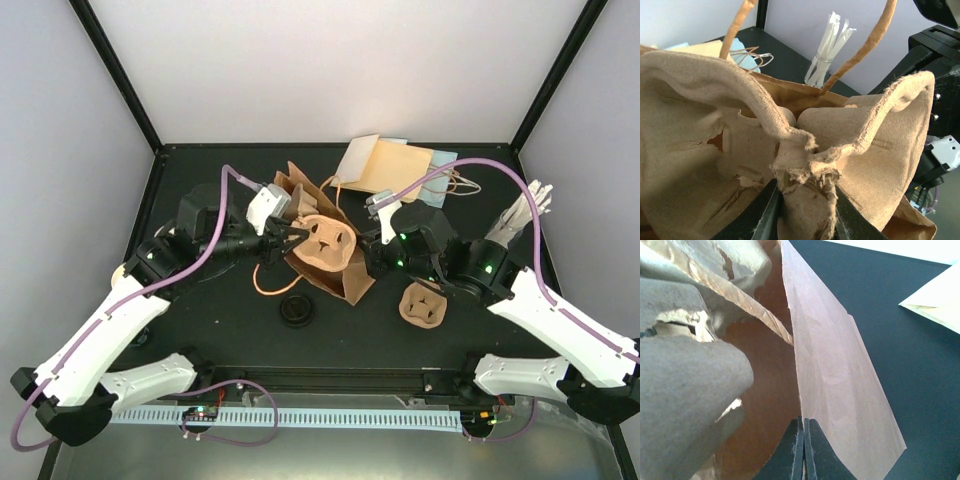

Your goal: Pack the takeout coffee

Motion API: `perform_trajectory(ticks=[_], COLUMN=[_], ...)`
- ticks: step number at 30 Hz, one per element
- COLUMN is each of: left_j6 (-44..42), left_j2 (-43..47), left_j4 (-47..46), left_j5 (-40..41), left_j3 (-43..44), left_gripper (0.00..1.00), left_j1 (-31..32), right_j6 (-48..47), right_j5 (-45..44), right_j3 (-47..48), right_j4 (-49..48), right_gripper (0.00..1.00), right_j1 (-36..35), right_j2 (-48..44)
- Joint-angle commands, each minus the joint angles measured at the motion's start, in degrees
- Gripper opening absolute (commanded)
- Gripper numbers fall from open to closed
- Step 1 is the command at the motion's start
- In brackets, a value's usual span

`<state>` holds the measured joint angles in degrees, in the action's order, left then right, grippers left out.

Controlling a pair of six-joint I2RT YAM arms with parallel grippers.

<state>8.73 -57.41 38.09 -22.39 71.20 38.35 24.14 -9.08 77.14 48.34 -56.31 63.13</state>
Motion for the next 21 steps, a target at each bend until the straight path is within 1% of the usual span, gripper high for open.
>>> perform_trajectory(ticks=[1,4,10,17,21], left_j6=[-3.46,-4.39,-5.03,-6.5,-6.43], left_j2=[1.02,0.45,-0.96,-2.92,-4.63], left_j4=[1.68,4.44,6.99,11.69,12.51], left_j5=[3.13,4.61,5.73,10.3,12.9], left_j3=[0.42,0.31,-0.36,0.83,1.72], left_gripper=[0.2,0.2,0.2,0.2,0.19], left_j1=[0.29,0.27,0.3,0.59,1.99], right_j6=[-3.89,-5.19,-6.05,-8.09,-8.2], right_j5=[1.62,1.13,0.99,1.88,2.28], right_j3=[3.01,4.67,4.9,5.42,6.1], right_j4=[0.93,3.2,3.51,3.89,4.06], right_gripper=[0.01,0.01,0.01,0.01,0.01], right_j1=[0.24,0.24,0.24,0.25,0.24], right_j2=[-0.53,0.2,0.08,0.29,1.33])
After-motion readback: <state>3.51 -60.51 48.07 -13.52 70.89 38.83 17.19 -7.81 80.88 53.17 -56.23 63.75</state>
